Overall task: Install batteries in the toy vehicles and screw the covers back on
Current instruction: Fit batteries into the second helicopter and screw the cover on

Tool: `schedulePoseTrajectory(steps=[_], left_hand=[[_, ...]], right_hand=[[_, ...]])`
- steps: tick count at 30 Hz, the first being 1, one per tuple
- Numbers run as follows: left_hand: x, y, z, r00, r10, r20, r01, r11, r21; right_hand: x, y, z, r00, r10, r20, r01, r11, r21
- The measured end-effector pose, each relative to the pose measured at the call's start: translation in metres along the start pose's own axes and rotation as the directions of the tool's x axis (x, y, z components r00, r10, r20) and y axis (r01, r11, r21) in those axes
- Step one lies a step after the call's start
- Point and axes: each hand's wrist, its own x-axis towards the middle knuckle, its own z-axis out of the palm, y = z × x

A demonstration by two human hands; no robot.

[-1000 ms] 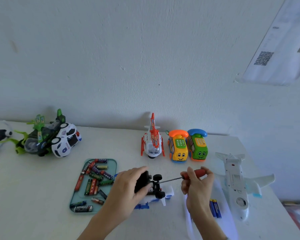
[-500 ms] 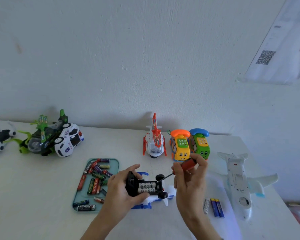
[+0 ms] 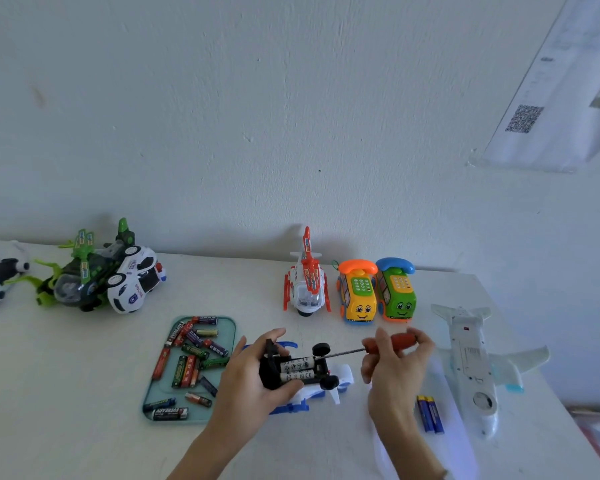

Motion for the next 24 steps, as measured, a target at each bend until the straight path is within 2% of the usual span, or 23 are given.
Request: schedulePoseTrajectory(steps=[3, 6, 8, 11, 13, 15, 18, 22, 24], left_hand=[[0.000, 0.000, 0.002, 1.000, 0.007, -0.010, -0.007, 1.000, -0.010], [-0.002, 0.003, 0.009, 1.000, 0.003, -0.002, -0.003, 0.999, -0.052], [-0.004, 0.006, 0.014, 1.000, 0.004, 0.007, -0.003, 0.998, -0.068], [-0.002, 0.009, 0.018, 1.000, 0.013, 0.027, -0.011, 0.997, -0.078], [0.001, 0.011, 0.017, 0.999, 0.008, 0.039, -0.004, 0.995, -0.096], [0.004, 0.010, 0.016, 0.999, -0.001, 0.037, 0.006, 0.994, -0.113], [0.007, 0.006, 0.014, 1.000, 0.003, 0.019, -0.001, 0.994, -0.111], [0.005, 0.010, 0.015, 0.999, 0.035, 0.003, -0.035, 0.997, -0.068], [0.004, 0.012, 0.016, 0.999, 0.046, -0.004, -0.046, 0.997, -0.062]], right_hand=[[0.008, 0.008, -0.008, 0.977, 0.212, -0.031, -0.208, 0.974, 0.091], [0.009, 0.001, -0.012, 0.963, 0.264, 0.054, -0.270, 0.946, 0.179], [0.009, -0.011, -0.013, 0.974, 0.209, 0.089, -0.220, 0.965, 0.143], [0.001, -0.033, -0.011, 0.981, 0.038, 0.190, -0.018, 0.994, -0.108], [-0.005, -0.038, -0.008, 0.953, 0.018, 0.303, 0.075, 0.954, -0.291], [-0.009, -0.031, -0.005, 0.914, 0.097, 0.394, 0.133, 0.846, -0.516], [-0.018, -0.013, -0.001, 0.876, 0.107, 0.471, 0.346, 0.542, -0.766], [-0.032, -0.006, 0.007, 0.865, 0.020, 0.501, 0.478, 0.269, -0.836], [-0.034, -0.004, 0.010, 0.864, -0.028, 0.503, 0.496, 0.217, -0.841]])
